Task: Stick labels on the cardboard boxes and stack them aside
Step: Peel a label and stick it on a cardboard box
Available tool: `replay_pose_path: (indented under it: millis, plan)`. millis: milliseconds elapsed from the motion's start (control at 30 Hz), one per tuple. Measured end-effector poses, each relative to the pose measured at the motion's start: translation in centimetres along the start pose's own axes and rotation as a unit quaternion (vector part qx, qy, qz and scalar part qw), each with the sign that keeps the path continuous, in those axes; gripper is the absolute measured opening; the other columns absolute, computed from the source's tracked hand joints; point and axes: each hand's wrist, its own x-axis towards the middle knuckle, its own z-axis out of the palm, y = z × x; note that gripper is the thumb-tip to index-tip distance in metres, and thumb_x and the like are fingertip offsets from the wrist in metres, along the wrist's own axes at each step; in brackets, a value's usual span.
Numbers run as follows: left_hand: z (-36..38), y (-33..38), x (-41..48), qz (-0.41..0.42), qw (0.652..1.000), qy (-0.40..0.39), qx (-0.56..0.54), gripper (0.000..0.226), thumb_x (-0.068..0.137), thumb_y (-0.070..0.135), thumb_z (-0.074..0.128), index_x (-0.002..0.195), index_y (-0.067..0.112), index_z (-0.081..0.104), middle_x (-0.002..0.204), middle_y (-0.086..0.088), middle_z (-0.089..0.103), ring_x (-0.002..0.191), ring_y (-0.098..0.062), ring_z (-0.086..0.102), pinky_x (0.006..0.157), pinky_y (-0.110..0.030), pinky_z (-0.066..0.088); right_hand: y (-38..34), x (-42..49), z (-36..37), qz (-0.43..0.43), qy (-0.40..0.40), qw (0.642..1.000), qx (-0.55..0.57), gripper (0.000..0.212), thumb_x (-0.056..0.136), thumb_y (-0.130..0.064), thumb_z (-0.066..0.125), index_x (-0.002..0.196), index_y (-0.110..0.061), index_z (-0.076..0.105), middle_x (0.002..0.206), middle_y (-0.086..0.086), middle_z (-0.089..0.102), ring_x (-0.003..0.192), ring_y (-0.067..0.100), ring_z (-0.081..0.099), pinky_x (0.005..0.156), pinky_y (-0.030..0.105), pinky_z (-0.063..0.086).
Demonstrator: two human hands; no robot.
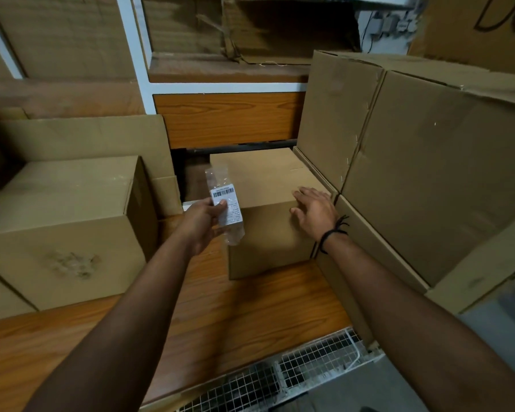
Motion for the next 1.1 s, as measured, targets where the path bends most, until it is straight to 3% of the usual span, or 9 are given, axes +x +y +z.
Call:
replay_pose_path:
  millis: [133,267,367,500,633,767,900,1000,1100]
  plan:
    - [-2.0,-0.2,-1.6,0.009,1.0,-0.012,0.008,0.019,0.099,0.012,0.052,0.115,0.011,0.061,0.111,-0.01,0.07,0.104,-0.027,0.067,0.093,-0.042,0.052,-2.3,-1.9,-2.1,0.002,-0.042,0.998,0.049,0.05,0.096,-0.031,0.056,0.143,-0.02,0.043,0.152,0.002,0.038,0.142,0.019,0.028,0.117,0.035,0.017]
    - [-4.2,-1.6,-4.4,0.025,0.999,-0.001,0.036,0.021,0.095,0.012,0.06,0.115,0.005,0.064,0.111,-0.017,0.07,0.098,-0.028,0.069,0.082,-0.042,0.057,-8.1,-6.4,-3.0,0.017,-0.061,0.969,0.239,0.043,0.095,-0.036,0.057,0.136,-0.024,0.052,0.136,-0.005,0.055,0.126,0.009,0.047,0.106,0.024,0.034]
    - [-6.1,-3.0,-6.9,0.038,0.998,-0.002,0.059,0.012,0.091,0.014,0.067,0.101,0.009,0.07,0.105,-0.013,0.073,0.096,-0.028,0.071,0.074,-0.04,0.057,-12.7,-9.6,-2.2,0.041,-0.093,0.92,0.38,0.031,0.089,-0.035,0.066,0.118,-0.025,0.066,0.111,-0.008,0.068,0.105,0.005,0.061,0.094,0.026,0.049]
    - [-8.8,-4.8,-11.7,0.036,0.996,0.038,0.07,0.004,0.089,0.006,0.068,0.088,0.003,0.069,0.088,-0.01,0.074,0.08,-0.024,0.072,0.06,-0.029,0.055,-17.5,-13.7,0.1,0.097,-0.188,0.826,0.522,0.02,0.086,-0.011,0.07,0.106,-0.008,0.067,0.103,0.008,0.071,0.09,0.016,0.07,0.076,0.03,0.059]
    - [-12.6,-6.4,-16.4,0.041,0.992,0.094,0.072,0.002,0.083,0.004,0.073,0.082,0.006,0.073,0.073,-0.003,0.073,0.063,-0.013,0.068,0.051,-0.021,0.049,-22.3,-16.4,2.8,0.076,-0.259,0.775,0.571,0.01,0.086,0.002,0.066,0.097,-0.001,0.066,0.093,0.009,0.072,0.078,0.015,0.072,0.065,0.025,0.058]
    - [-17.2,-7.1,-21.8,0.034,0.982,0.184,0.025,0.0,0.082,0.003,0.074,0.082,0.004,0.074,0.081,-0.015,0.074,0.07,-0.024,0.068,0.063,-0.032,0.053,-27.2,-18.2,4.8,0.04,-0.319,0.758,0.568,0.01,0.086,0.004,0.065,0.093,-0.003,0.068,0.094,0.012,0.073,0.08,0.023,0.072,0.065,0.03,0.058]
    - [-21.3,-7.4,-27.0,0.041,0.963,0.265,0.006,0.006,0.083,-0.001,0.071,0.079,0.002,0.069,0.073,-0.009,0.073,0.061,-0.016,0.069,0.05,-0.024,0.052,-32.4,-20.6,5.9,0.032,-0.384,0.708,0.591,0.016,0.085,0.007,0.064,0.101,0.007,0.064,0.1,0.019,0.07,0.078,0.022,0.07,0.066,0.031,0.059]
    - [-24.4,-7.8,-30.7,0.046,0.94,0.339,-0.015,0.006,0.086,0.003,0.071,0.088,-0.002,0.07,0.083,-0.017,0.074,0.069,-0.024,0.069,0.059,-0.029,0.057,-35.9,-22.8,7.9,-0.001,-0.344,0.741,0.576,0.018,0.082,0.005,0.069,0.095,-0.008,0.067,0.101,0.015,0.072,0.084,0.018,0.071,0.077,0.036,0.059]
    - [-28.3,-7.8,-33.8,0.039,0.913,0.403,-0.043,0.019,0.085,0.006,0.073,0.097,-0.008,0.069,0.088,-0.024,0.073,0.07,-0.028,0.065,0.06,-0.031,0.053,-39.0,-24.2,9.0,-0.253,-0.201,0.818,0.476,0.034,0.081,0.004,0.068,0.102,-0.022,0.069,0.114,-0.001,0.069,0.108,0.01,0.063,0.096,0.036,0.052]
